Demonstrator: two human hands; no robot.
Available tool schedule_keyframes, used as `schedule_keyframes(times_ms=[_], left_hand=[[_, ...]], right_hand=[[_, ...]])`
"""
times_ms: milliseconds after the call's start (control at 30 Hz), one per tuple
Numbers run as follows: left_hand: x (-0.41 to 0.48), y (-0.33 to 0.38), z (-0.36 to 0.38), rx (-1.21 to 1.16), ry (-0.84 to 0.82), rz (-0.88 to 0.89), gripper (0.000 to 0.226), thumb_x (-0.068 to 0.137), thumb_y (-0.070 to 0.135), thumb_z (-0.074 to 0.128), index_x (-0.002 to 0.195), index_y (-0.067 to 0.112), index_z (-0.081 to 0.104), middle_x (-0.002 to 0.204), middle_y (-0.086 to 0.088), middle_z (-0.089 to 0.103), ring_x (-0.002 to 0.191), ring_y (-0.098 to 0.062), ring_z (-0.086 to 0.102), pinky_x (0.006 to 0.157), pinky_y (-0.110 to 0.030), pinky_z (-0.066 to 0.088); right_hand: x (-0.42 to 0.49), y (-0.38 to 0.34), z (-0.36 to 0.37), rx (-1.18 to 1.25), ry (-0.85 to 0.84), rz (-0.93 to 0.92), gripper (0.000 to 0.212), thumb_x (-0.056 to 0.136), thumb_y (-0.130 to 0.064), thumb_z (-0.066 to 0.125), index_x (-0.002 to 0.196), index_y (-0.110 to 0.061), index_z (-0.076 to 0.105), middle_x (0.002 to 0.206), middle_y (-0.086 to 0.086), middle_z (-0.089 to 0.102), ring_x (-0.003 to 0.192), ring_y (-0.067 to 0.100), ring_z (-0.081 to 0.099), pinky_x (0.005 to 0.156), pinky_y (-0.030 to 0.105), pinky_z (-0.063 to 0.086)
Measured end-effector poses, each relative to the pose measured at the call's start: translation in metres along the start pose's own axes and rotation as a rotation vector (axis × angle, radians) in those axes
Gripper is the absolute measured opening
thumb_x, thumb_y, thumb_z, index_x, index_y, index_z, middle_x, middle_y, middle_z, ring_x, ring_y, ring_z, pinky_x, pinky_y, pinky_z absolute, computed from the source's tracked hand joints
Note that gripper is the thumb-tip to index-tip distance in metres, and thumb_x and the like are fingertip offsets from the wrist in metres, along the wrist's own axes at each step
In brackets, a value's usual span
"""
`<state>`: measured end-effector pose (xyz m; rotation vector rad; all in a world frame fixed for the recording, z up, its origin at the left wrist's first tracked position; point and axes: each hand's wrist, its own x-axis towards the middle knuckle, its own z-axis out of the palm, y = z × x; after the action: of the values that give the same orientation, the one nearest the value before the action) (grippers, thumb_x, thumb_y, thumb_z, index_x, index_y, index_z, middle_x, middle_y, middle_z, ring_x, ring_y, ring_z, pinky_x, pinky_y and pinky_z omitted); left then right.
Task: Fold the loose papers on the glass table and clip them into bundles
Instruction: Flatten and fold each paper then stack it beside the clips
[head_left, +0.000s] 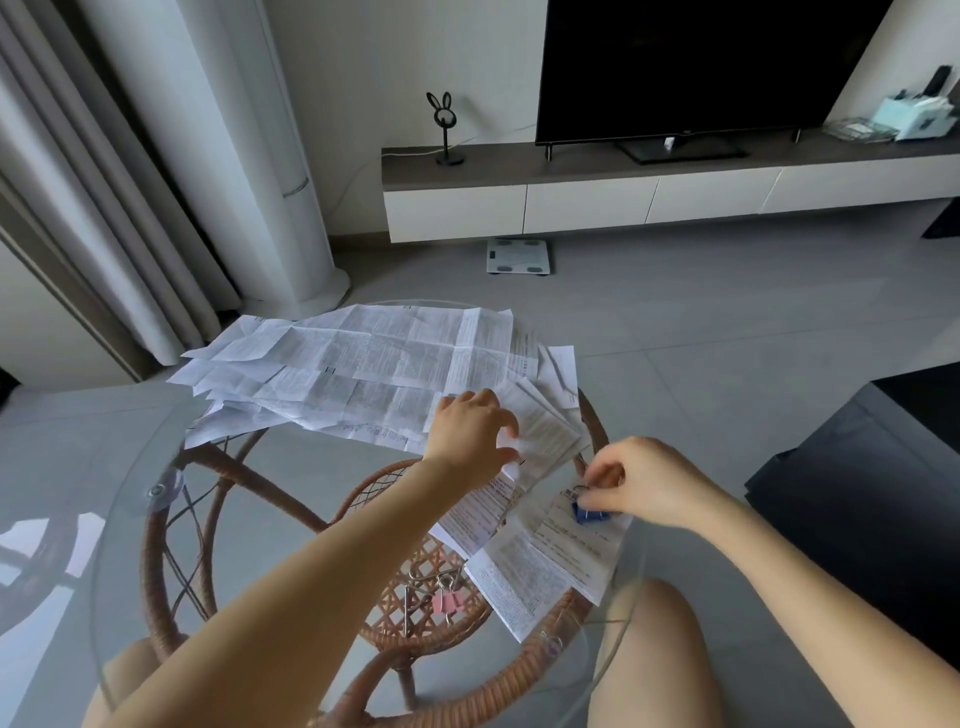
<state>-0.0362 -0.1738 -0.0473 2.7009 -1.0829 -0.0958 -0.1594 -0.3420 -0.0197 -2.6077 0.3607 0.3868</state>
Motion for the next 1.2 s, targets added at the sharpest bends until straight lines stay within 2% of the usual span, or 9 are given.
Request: schedule_keyframes(times_ms=[133, 233, 300, 433, 633, 700, 800, 1067, 1200], left_hand=[[0.003, -0.001, 0.001, 0.012, -0.014, -0.004, 0.029, 0.085, 0.044, 0.065, 0.113, 0.034, 0.064, 0.128, 0.007, 0.05, 0.119, -0.014, 0.044, 0.105, -0.032, 0.023], [0.003, -0.001, 0.002, 0.017, -0.006, -0.003, 0.029, 0.086, 0.043, 0.065, 0.113, 0.034, 0.064, 0.127, 0.007, 0.05, 0.119, -0.014, 0.044, 0.105, -0.032, 0.023], [0.002, -0.001, 0.002, 0.019, 0.001, 0.0, 0.029, 0.086, 0.043, 0.064, 0.113, 0.034, 0.064, 0.126, 0.007, 0.05, 0.118, -0.014, 0.045, 0.104, -0.031, 0.023], [0.003, -0.002, 0.001, -0.01, -0.001, -0.008, 0.027, 0.085, 0.043, 0.066, 0.111, 0.033, 0.065, 0.124, 0.007, 0.051, 0.115, -0.014, 0.046, 0.103, -0.031, 0.023], [0.005, -0.01, -0.014, -0.215, 0.031, -0.074, 0.015, 0.089, 0.034, 0.062, 0.1, 0.027, 0.07, 0.12, 0.011, 0.061, 0.108, -0.013, 0.057, 0.099, -0.032, 0.037], [0.005, -0.015, -0.027, -0.328, 0.068, -0.132, 0.014, 0.091, 0.029, 0.06, 0.099, 0.024, 0.071, 0.118, 0.006, 0.063, 0.103, -0.015, 0.06, 0.092, -0.03, 0.045], [0.001, -0.026, -0.045, -0.393, 0.105, -0.168, 0.018, 0.094, 0.026, 0.057, 0.106, 0.019, 0.07, 0.122, 0.003, 0.063, 0.109, -0.016, 0.058, 0.083, -0.022, 0.043], [-0.019, -0.068, -0.062, -0.445, 0.196, -0.28, 0.016, 0.094, 0.023, 0.057, 0.102, 0.022, 0.071, 0.118, 0.006, 0.066, 0.111, -0.015, 0.059, 0.083, -0.025, 0.044], [-0.033, -0.091, -0.059, -0.283, 0.23, -0.356, 0.015, 0.093, 0.021, 0.058, 0.102, 0.02, 0.07, 0.119, -0.003, 0.063, 0.105, -0.021, 0.058, 0.078, -0.026, 0.043]], right_hand=[[0.002, -0.002, 0.001, 0.043, 0.02, -0.051, 0.025, 0.078, -0.028, 0.076, 0.067, -0.007, 0.067, 0.059, 0.0, 0.054, 0.051, 0.01, 0.042, 0.049, 0.021, 0.03], [0.02, -0.011, -0.014, 0.235, 0.213, -0.039, 0.025, 0.078, -0.029, 0.075, 0.061, -0.013, 0.064, 0.055, -0.008, 0.052, 0.051, 0.008, 0.043, 0.051, 0.022, 0.031], [0.043, -0.018, -0.015, 0.282, 0.346, 0.006, 0.033, 0.079, -0.03, 0.074, 0.064, -0.003, 0.064, 0.055, -0.006, 0.051, 0.051, 0.01, 0.041, 0.051, 0.023, 0.029], [0.084, -0.029, 0.003, 0.213, 0.252, 0.093, 0.037, 0.079, -0.034, 0.073, 0.065, 0.0, 0.065, 0.055, 0.003, 0.048, 0.051, 0.015, 0.039, 0.052, 0.025, 0.031], [0.093, -0.035, 0.002, 0.161, 0.195, 0.091, 0.031, 0.079, -0.032, 0.071, 0.086, -0.001, 0.071, 0.073, 0.007, 0.062, 0.062, 0.019, 0.052, 0.056, 0.026, 0.036], [0.09, -0.035, -0.004, 0.172, 0.177, 0.076, 0.033, 0.079, -0.035, 0.073, 0.091, -0.004, 0.071, 0.084, 0.008, 0.067, 0.077, 0.024, 0.062, 0.062, 0.028, 0.042], [0.087, -0.036, -0.01, 0.171, 0.167, 0.069, 0.029, 0.075, -0.039, 0.076, 0.091, -0.015, 0.068, 0.091, -0.001, 0.067, 0.086, 0.018, 0.062, 0.073, 0.03, 0.048], [0.081, -0.048, -0.03, 0.175, 0.264, 0.014, 0.027, 0.081, -0.043, 0.069, 0.088, -0.017, 0.068, 0.091, -0.004, 0.066, 0.086, 0.015, 0.061, 0.076, 0.032, 0.05], [0.087, -0.068, -0.032, 0.1, 0.324, -0.05, 0.028, 0.087, -0.043, 0.062, 0.096, -0.018, 0.068, 0.101, -0.003, 0.067, 0.089, 0.015, 0.06, 0.072, 0.027, 0.046]])
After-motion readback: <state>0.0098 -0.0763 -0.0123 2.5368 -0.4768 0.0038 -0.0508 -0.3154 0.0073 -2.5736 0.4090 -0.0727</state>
